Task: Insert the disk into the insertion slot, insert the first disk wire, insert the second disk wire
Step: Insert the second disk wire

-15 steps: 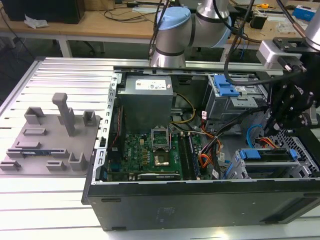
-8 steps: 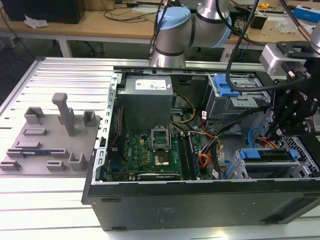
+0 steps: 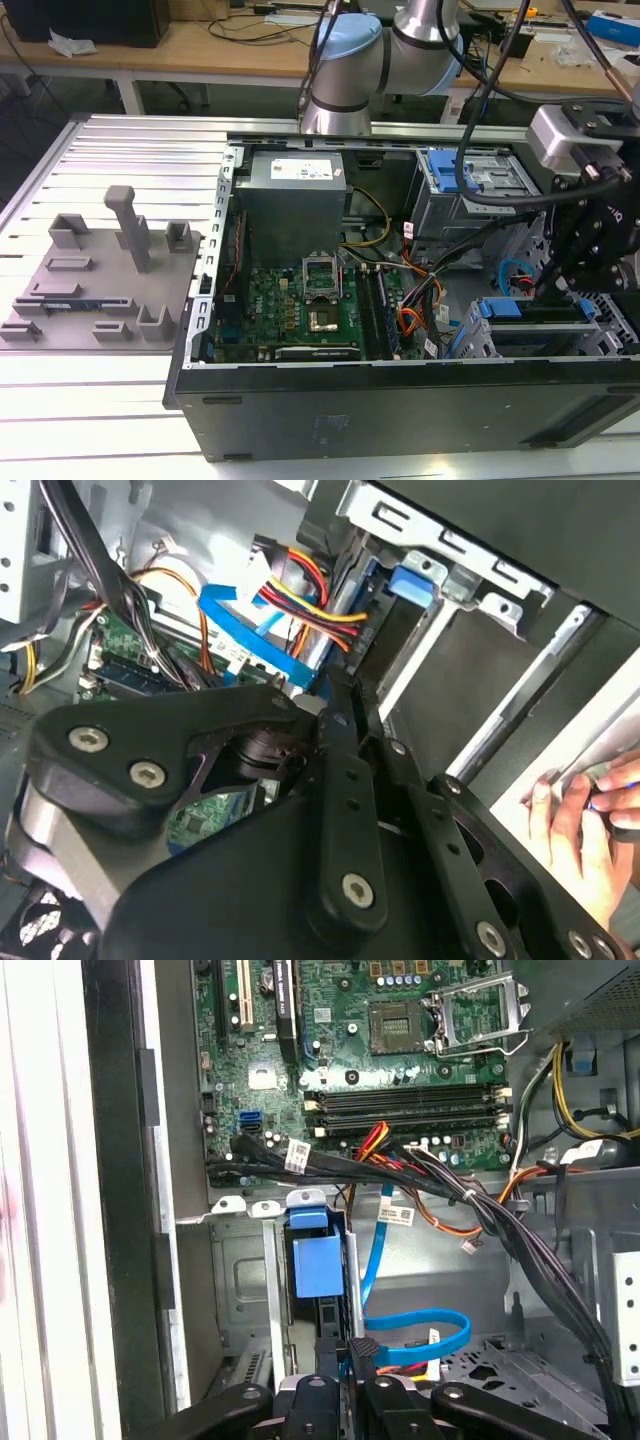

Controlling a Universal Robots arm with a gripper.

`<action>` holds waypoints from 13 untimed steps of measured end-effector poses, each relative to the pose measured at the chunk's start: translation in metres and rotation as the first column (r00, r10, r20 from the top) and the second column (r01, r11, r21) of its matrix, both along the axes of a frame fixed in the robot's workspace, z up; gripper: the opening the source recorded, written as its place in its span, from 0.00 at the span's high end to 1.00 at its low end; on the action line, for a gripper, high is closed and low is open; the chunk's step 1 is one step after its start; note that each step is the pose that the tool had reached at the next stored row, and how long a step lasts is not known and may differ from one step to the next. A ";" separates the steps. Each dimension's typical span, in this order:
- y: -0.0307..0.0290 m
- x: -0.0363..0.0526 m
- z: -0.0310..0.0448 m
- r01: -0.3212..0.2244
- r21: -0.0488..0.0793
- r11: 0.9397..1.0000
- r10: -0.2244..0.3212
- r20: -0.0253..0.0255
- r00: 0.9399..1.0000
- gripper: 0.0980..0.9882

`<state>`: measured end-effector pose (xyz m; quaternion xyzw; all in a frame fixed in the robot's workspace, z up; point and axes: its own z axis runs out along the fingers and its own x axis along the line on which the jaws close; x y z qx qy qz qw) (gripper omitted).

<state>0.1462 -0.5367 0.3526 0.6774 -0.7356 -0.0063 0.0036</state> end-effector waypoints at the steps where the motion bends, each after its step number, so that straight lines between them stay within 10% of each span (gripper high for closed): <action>1: -0.0001 0.0000 -0.0010 0.000 0.002 1.000 0.000 -0.002 1.000 0.93; 6: 0.0166 0.0001 -0.0006 0.000 0.009 1.000 0.000 -0.002 1.000 0.93; 13: 0.0136 0.0003 -0.0005 0.000 0.009 1.000 0.000 -0.002 1.000 0.93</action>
